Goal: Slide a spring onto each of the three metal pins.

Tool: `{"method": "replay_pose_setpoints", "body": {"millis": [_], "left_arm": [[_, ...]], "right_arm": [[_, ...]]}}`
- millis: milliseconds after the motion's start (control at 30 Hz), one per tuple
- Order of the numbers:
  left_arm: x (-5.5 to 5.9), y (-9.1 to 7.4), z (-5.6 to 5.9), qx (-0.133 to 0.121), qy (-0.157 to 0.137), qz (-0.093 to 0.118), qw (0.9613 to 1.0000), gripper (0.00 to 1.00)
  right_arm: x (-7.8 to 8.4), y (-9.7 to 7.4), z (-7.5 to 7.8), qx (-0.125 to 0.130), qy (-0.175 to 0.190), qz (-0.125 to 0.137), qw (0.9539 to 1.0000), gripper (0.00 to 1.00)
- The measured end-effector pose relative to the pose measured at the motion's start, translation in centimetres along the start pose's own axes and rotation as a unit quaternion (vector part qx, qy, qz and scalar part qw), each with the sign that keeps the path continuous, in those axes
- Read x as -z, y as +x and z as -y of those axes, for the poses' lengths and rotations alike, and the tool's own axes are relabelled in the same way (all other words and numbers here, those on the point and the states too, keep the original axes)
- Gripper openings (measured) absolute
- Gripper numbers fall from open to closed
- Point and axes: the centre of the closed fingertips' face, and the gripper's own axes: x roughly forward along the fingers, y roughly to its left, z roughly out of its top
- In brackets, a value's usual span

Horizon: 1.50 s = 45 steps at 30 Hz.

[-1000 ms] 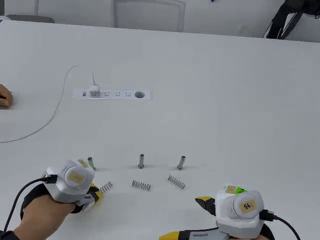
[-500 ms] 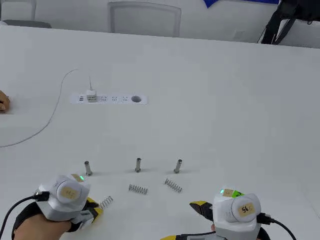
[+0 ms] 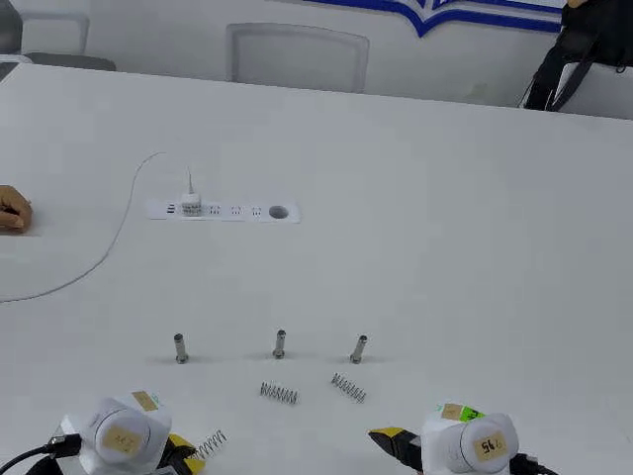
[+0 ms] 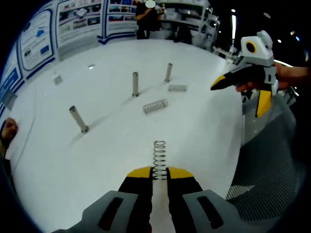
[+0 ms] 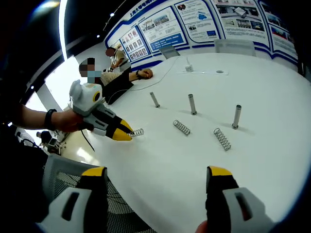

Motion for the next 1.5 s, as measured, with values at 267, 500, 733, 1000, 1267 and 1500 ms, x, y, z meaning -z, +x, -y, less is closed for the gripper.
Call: {"method": "replay_pose_setpoints", "body": {"millis": [267, 500, 733, 1000, 1267, 1500], "left_arm": [[-1.6, -0.8, 1.3, 0.0, 0.0, 0.023, 0.9997, 0.1], [-3.2, -1.4, 1.8, 0.002, 0.004, 0.038, 0.9993, 0.1], [-3.9, -1.4, 2.3, 0.003, 0.012, 0.043, 0.999, 0.1], [-4.9, -1.9, 3.7, 0.011, 0.018, 0.053, 0.9984, 0.1], [-6.5, -2.3, 4.4, 0.016, 0.027, 0.069, 0.9971, 0.1], [-8.1, -2.7, 5.7, 0.024, 0.049, 0.082, 0.9951, 0.1]], "right_arm": [[-0.2, 0.0, -0.2, -0.007, 0.001, 0.004, 1.0, 0.81], [0.0, -0.1, -0.4, -0.011, 0.004, 0.004, 0.9999, 0.8], [-0.2, 0.4, -0.7, -0.024, 0.013, 0.01, 0.9996, 0.76], [-1.7, 0.3, -0.7, -0.038, 0.035, 0.036, 0.998, 0.69], [-3.6, 0.0, -0.9, -0.057, 0.052, 0.064, 0.995, 0.55], [-4.4, 0.3, -1.4, -0.076, 0.05, 0.064, 0.9939, 0.46]]}}
